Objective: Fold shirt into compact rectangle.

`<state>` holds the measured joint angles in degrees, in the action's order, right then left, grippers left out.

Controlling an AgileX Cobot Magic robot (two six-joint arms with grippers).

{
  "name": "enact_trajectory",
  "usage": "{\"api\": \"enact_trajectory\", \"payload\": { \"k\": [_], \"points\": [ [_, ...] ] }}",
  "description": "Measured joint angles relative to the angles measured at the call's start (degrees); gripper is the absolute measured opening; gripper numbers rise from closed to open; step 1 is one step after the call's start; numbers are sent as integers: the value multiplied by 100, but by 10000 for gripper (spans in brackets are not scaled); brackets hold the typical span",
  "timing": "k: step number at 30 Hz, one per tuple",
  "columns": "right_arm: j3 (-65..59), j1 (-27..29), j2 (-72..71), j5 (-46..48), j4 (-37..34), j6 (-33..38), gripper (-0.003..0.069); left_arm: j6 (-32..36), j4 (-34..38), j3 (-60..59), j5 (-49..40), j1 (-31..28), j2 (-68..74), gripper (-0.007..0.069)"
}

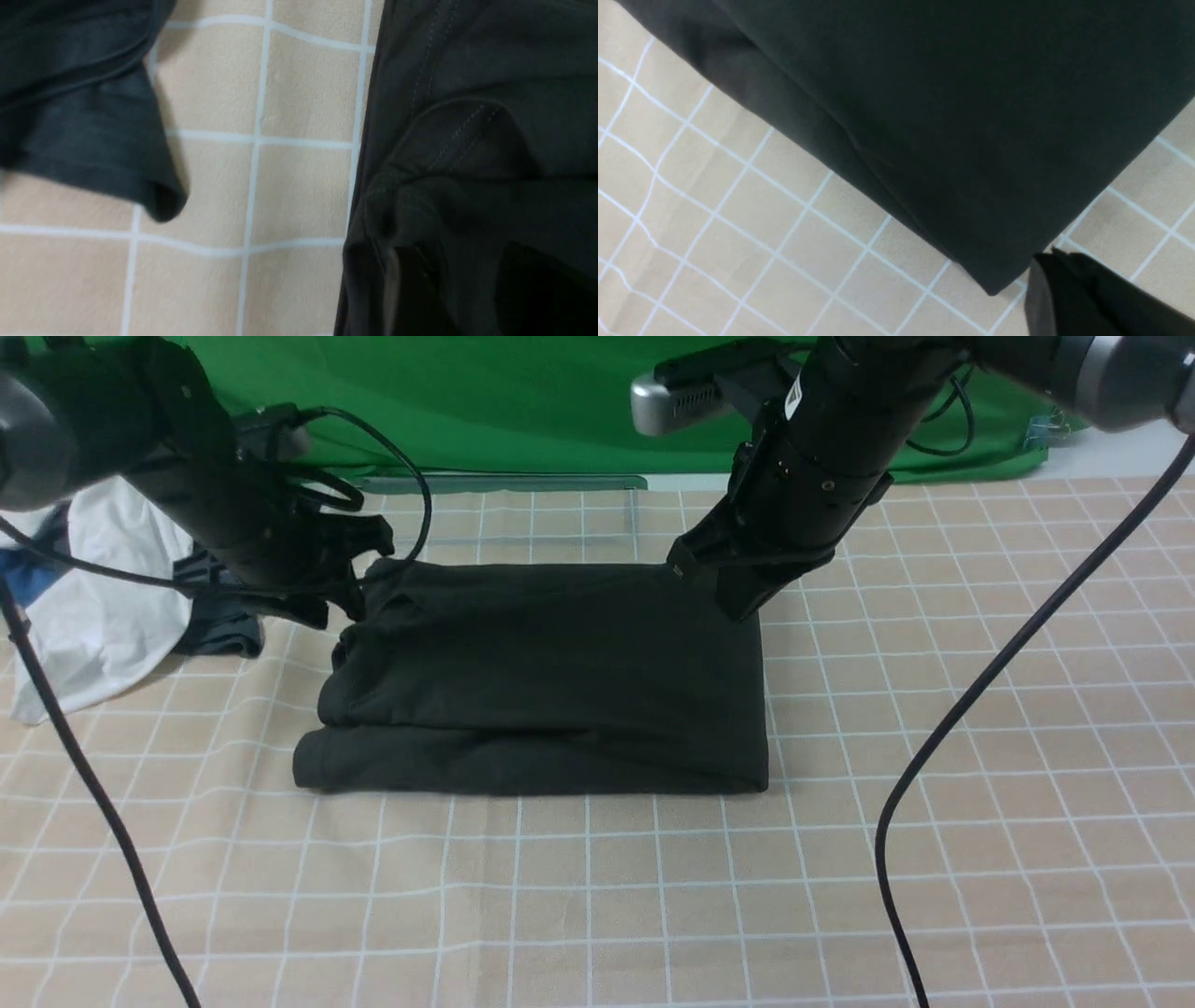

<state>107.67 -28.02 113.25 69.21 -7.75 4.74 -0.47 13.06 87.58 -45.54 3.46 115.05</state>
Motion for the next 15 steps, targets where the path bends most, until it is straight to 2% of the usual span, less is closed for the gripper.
{"api": "enact_trajectory", "payload": {
  "k": [4,7,11,15],
  "points": [
    [0,0,0,-21,0,0,36,377,289,0,173,0,172,383],
    [0,0,0,-51,0,0,36,605,447,0,201,0,276,399],
    [0,0,0,-85,0,0,36,691,466,0,228,0,418,360],
    [0,0,0,-147,0,0,36,702,447,0,228,0,574,244]
  ]
}}
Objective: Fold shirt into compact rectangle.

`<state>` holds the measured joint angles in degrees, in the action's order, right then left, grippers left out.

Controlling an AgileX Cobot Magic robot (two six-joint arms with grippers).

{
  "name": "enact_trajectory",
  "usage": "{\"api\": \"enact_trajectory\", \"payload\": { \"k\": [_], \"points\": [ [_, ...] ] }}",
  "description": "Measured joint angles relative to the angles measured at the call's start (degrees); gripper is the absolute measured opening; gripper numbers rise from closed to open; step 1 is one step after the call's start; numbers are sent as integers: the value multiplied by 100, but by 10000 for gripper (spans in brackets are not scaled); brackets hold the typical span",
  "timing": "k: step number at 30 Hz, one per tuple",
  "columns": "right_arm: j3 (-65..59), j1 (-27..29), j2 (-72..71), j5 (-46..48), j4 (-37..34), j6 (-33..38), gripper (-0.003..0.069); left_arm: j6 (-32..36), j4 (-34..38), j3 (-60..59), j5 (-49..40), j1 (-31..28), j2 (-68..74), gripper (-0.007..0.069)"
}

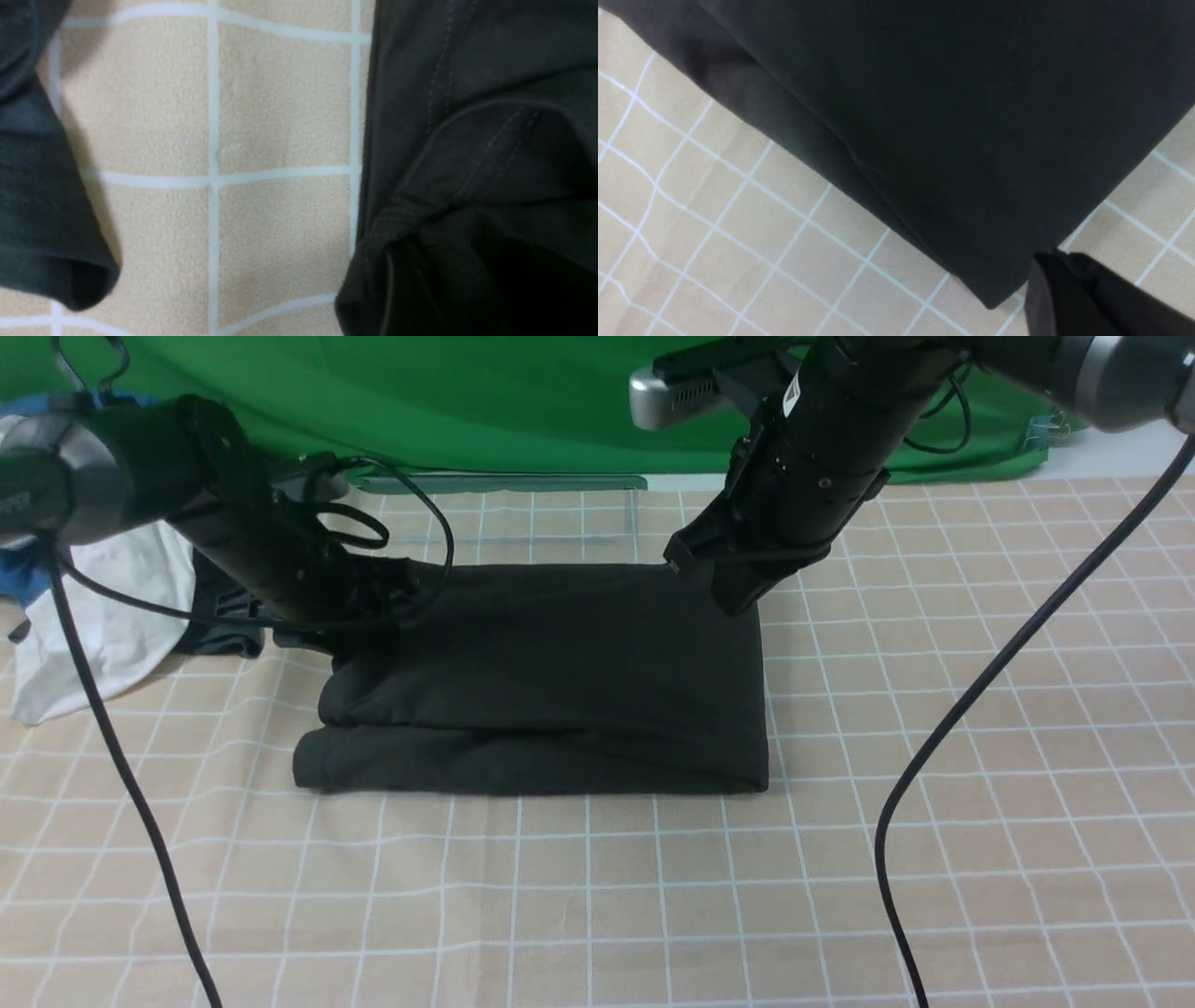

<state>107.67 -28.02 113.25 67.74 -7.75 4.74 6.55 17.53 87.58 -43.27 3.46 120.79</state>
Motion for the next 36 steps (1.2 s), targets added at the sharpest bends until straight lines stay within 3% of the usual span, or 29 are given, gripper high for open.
{"api": "enact_trajectory", "payload": {
  "k": [5,16,23,26,32,36],
  "points": [
    [0,0,0,0,0,0,36,135,-50,83,66,0,-1,51],
    [0,0,0,-171,0,0,36,729,-186,290,144,5,-617,36],
    [0,0,0,-290,0,0,36,768,-204,290,426,5,-455,40],
    [0,0,12,-320,0,0,36,749,-275,290,618,5,-263,74],
    [0,0,79,-338,0,0,36,727,-504,290,910,5,-88,307],
    [83,12,90,-157,122,0,36,705,-583,284,523,5,-269,380]
  ]
}}
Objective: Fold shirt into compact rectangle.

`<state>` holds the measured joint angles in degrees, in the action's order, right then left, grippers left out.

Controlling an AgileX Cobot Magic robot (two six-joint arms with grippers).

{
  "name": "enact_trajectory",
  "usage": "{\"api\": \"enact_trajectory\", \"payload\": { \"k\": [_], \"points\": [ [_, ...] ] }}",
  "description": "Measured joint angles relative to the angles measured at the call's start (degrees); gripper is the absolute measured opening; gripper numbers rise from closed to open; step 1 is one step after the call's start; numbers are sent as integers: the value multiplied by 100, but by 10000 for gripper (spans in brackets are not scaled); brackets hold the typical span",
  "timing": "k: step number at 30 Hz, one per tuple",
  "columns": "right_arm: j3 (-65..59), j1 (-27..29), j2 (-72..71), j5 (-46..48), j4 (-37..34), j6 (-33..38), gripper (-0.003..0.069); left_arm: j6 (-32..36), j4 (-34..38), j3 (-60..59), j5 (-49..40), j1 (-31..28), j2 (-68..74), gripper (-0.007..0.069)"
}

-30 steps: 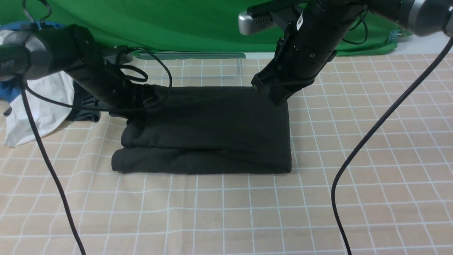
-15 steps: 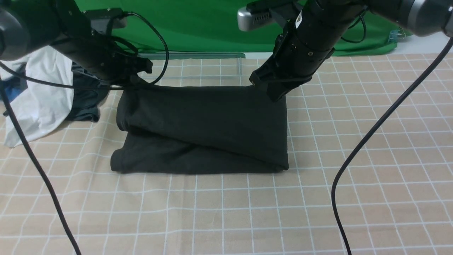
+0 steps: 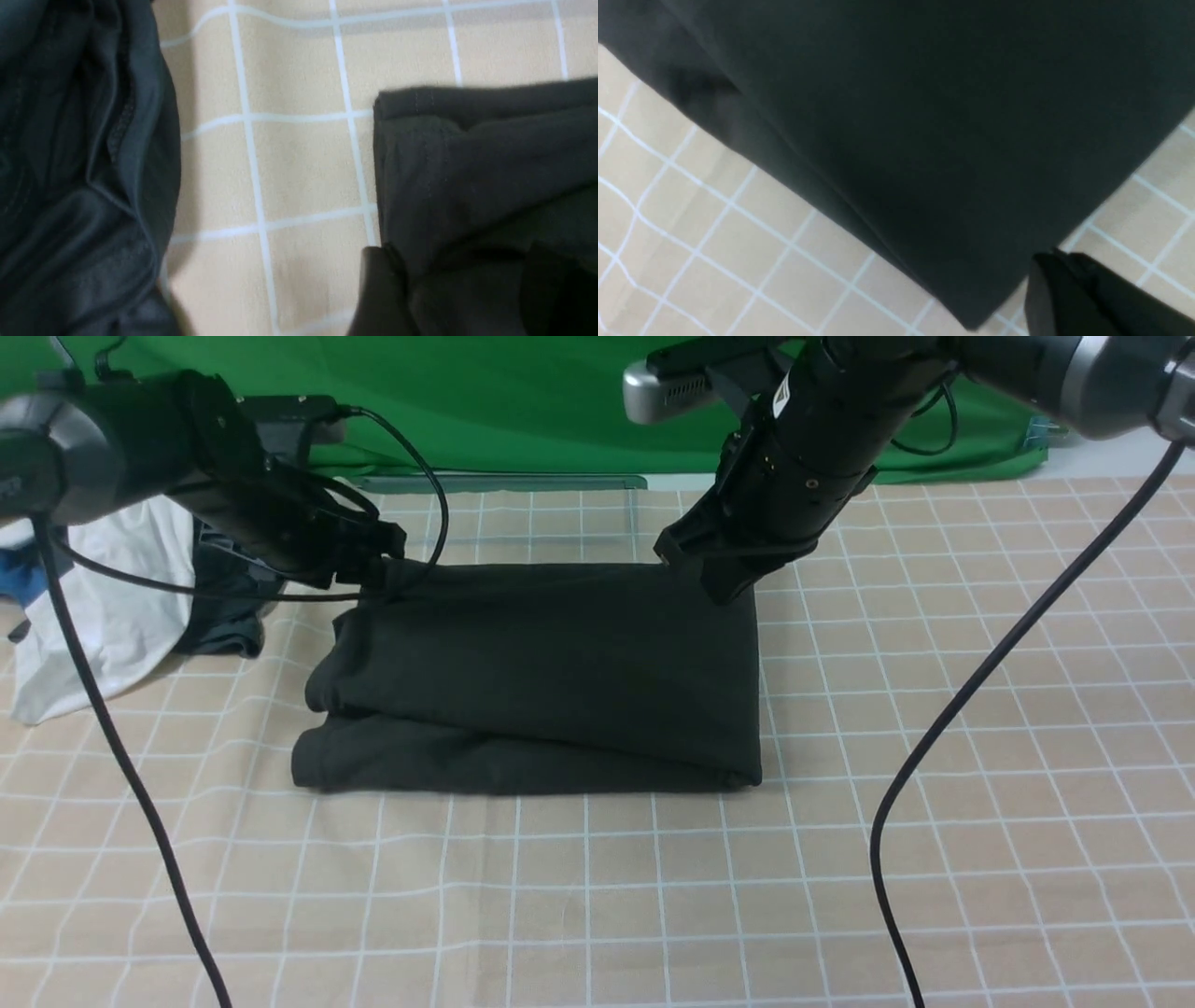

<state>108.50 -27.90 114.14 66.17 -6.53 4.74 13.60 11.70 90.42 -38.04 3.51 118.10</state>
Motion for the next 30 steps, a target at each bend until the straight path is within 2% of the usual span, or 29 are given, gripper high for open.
{"api": "enact_trajectory", "payload": {
  "k": [2,3,4,5,9,13,16,17,20,23,28,30],
  "points": [
    [97,20,-7,161,40,0,36,0,-28,0,-335,-5,-171,350],
    [177,72,-45,247,64,0,36,0,-28,0,-589,-5,-347,297],
    [189,72,-54,258,65,0,36,0,-28,0,-630,-5,-379,297],
    [261,143,-143,295,70,0,36,0,-28,-24,-925,-5,-654,185],
    [267,373,-539,322,77,0,36,0,-28,-575,-1110,-5,-1391,37],
    [-69,591,-1070,317,92,0,36,-40,85,-1805,-963,-5,-2208,15],
    [-709,618,-1424,349,-18,-4,36,-133,354,-2991,-316,-5,-2765,19],
    [-746,618,-1437,349,-18,-4,36,-133,371,-2991,-269,-5,-2765,20],
    [-1212,591,-1526,300,-286,44,36,-137,466,-3602,309,-5,-2826,50],
    [-1470,580,-1526,95,-460,147,36,-143,446,-3666,558,-5,-2649,150],
    [-1597,556,-1526,-150,-539,176,36,-150,530,-3666,1154,-5,-2145,406],
    [-1597,543,-1526,-169,-539,176,36,-125,669,-3666,1220,-5,-1973,480]
  ]
}}
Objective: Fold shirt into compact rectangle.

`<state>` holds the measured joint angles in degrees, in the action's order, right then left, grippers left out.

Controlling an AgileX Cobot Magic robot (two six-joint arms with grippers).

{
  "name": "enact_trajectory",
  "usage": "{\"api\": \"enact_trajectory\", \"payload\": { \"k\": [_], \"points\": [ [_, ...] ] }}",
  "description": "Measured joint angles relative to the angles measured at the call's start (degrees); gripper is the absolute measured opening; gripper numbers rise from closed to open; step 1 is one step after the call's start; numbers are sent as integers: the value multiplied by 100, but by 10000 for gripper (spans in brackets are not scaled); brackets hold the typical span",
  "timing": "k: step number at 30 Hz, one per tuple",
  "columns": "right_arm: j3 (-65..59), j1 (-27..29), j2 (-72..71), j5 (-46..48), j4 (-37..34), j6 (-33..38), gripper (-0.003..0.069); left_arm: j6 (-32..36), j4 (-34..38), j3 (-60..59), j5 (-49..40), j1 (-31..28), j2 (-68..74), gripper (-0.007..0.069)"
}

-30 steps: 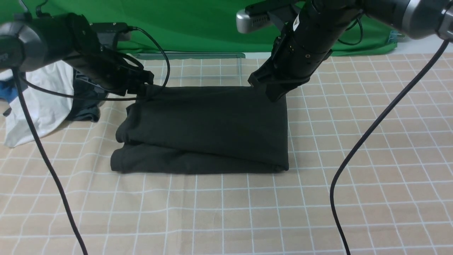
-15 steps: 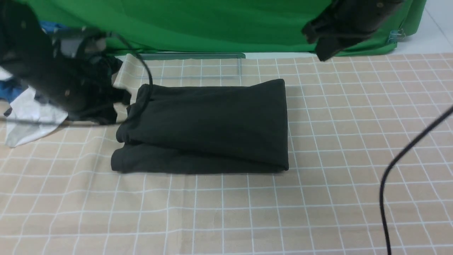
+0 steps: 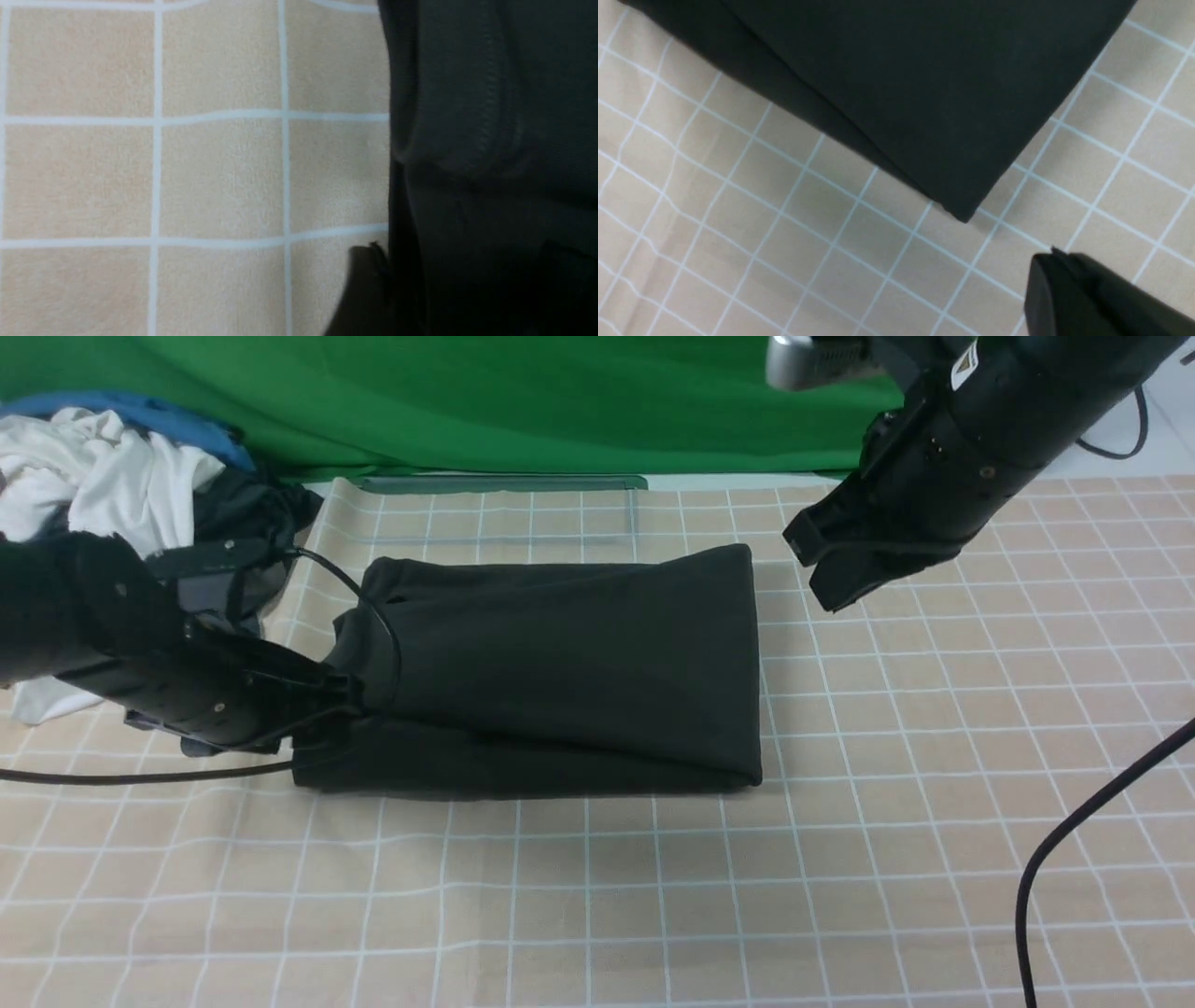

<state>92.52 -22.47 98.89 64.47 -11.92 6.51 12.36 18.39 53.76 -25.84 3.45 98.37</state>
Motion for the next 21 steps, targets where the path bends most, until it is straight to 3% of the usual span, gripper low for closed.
{"api": "enact_trajectory", "payload": {
  "k": [3,7,10,15,16,17,18,21],
  "points": [
    [0,-12,22,5,0,16,36,244,320,0,21,0,204,543],
    [0,92,187,37,26,16,36,683,768,0,31,0,333,526],
    [0,255,384,74,39,-31,43,806,903,6,-36,5,361,444],
    [0,378,682,128,58,-92,98,921,992,35,-144,33,355,201],
    [0,378,787,148,36,-98,139,933,917,94,-264,45,338,104],
    [0,378,816,148,6,-98,154,933,904,102,-281,45,338,95],
    [0,378,963,160,-87,-113,233,938,779,191,-453,52,305,46],
    [0,378,1212,160,-375,-140,360,945,636,304,-768,52,188,31]
  ]
}}
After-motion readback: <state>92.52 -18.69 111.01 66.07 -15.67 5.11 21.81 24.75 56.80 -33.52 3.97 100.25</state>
